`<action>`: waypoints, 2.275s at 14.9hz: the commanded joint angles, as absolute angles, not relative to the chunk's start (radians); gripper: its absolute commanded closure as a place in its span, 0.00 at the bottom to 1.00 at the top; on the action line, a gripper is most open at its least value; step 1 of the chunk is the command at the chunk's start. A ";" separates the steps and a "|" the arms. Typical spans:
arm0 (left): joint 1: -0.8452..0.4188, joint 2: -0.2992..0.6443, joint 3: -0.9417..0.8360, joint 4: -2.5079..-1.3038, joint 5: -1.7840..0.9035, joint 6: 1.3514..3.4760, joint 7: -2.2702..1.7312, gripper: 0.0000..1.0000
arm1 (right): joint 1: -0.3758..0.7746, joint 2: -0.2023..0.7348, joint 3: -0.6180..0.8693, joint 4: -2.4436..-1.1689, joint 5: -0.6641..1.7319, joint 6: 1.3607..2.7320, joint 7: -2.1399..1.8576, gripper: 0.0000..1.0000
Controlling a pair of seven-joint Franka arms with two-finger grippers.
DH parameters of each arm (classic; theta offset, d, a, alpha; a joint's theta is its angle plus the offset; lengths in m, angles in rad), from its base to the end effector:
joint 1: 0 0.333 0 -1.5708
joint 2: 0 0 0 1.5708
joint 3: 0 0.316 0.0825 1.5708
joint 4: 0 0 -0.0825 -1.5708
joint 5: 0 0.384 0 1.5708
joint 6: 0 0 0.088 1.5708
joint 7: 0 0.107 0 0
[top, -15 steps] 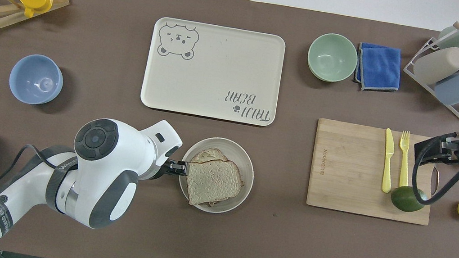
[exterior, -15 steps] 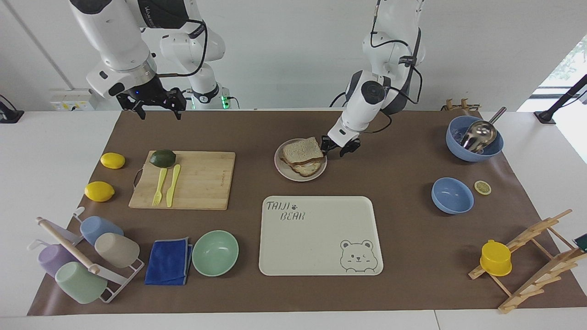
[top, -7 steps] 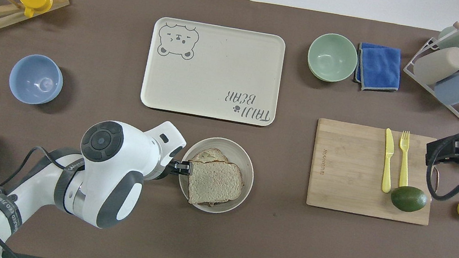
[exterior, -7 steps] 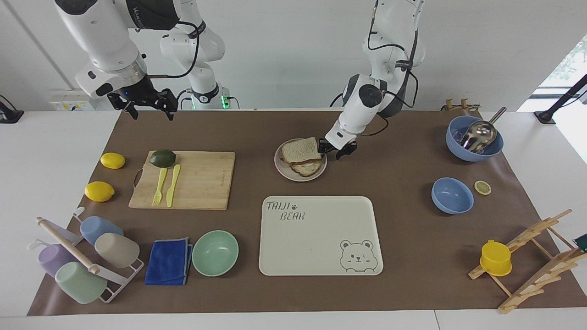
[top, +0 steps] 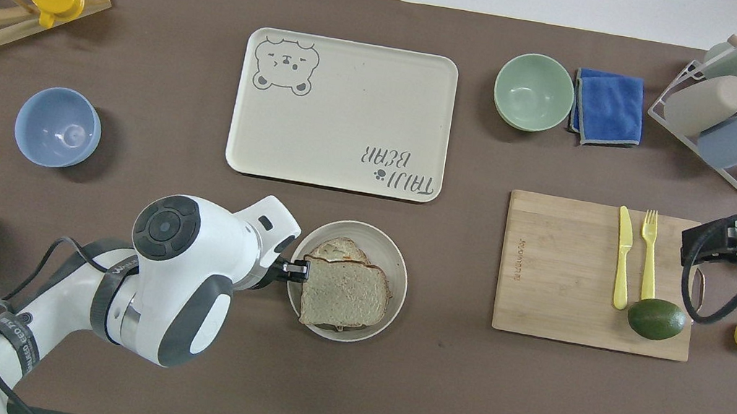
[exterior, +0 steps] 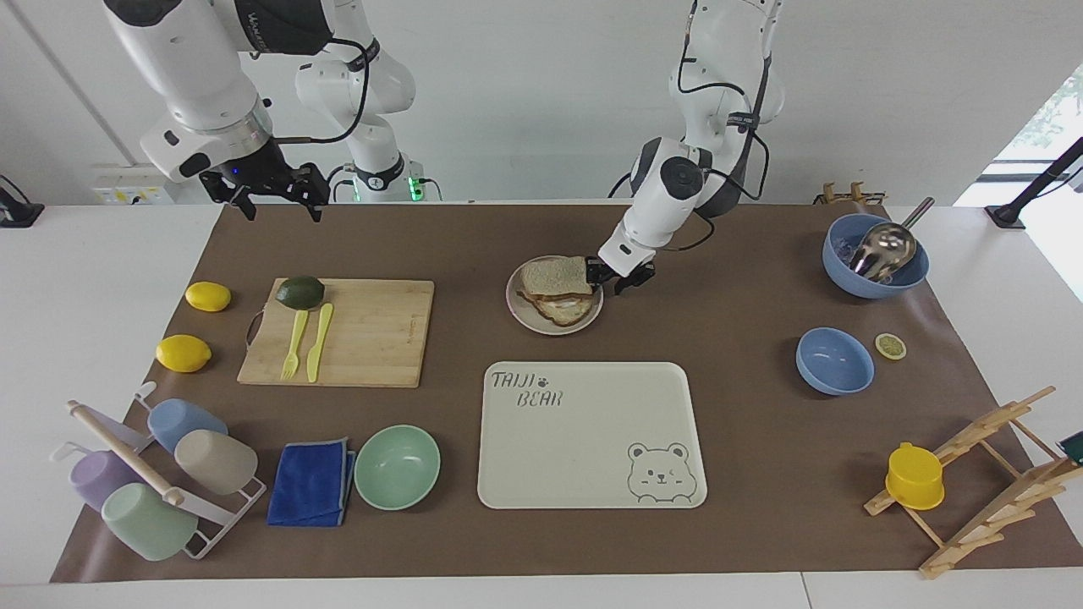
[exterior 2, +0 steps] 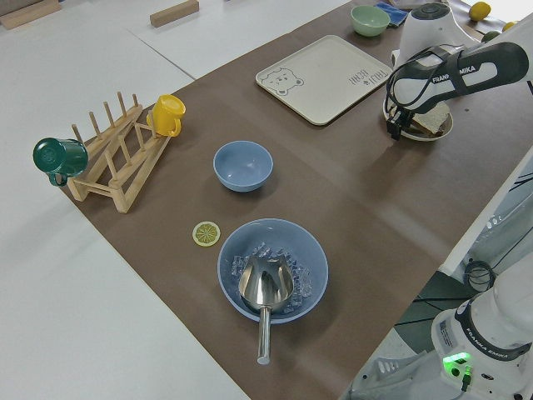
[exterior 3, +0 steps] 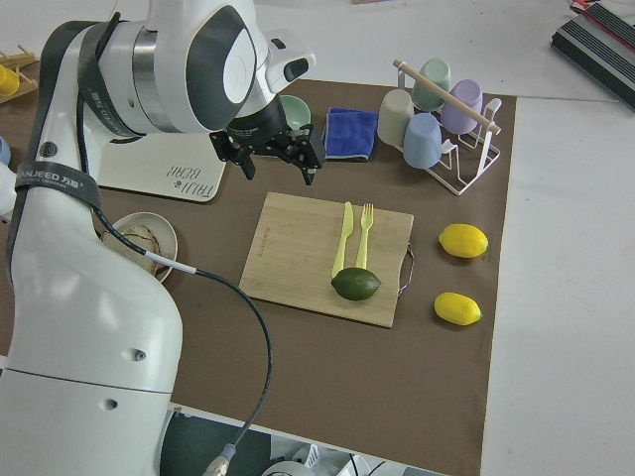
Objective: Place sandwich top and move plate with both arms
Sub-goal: 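Grasp the plate rim with the left gripper while the right gripper retracts, then slide the sandwich plate onto the bear tray with the left gripper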
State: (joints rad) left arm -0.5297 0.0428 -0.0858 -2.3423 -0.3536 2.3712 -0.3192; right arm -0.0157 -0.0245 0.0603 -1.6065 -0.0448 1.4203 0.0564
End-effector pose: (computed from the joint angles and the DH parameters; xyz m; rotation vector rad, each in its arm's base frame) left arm 0.4113 -0.2957 0.3149 2.9209 -0.0576 -0.1821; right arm 0.5290 0.0187 0.6095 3.0775 -0.0232 -0.2455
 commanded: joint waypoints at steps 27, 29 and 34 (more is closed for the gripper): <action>-0.482 0.067 -0.072 -2.304 -0.399 2.324 -0.230 1.00 | -0.025 -0.041 0.057 -1.617 -0.018 1.428 0.026 0.00; -0.451 0.063 -0.071 -2.260 -0.442 2.249 -0.187 1.00 | -0.025 -0.041 0.057 -1.617 -0.018 1.427 0.026 0.00; -0.371 0.077 -0.067 -2.110 -0.449 2.092 -0.157 1.00 | -0.025 -0.041 0.058 -1.617 -0.018 1.427 0.026 0.00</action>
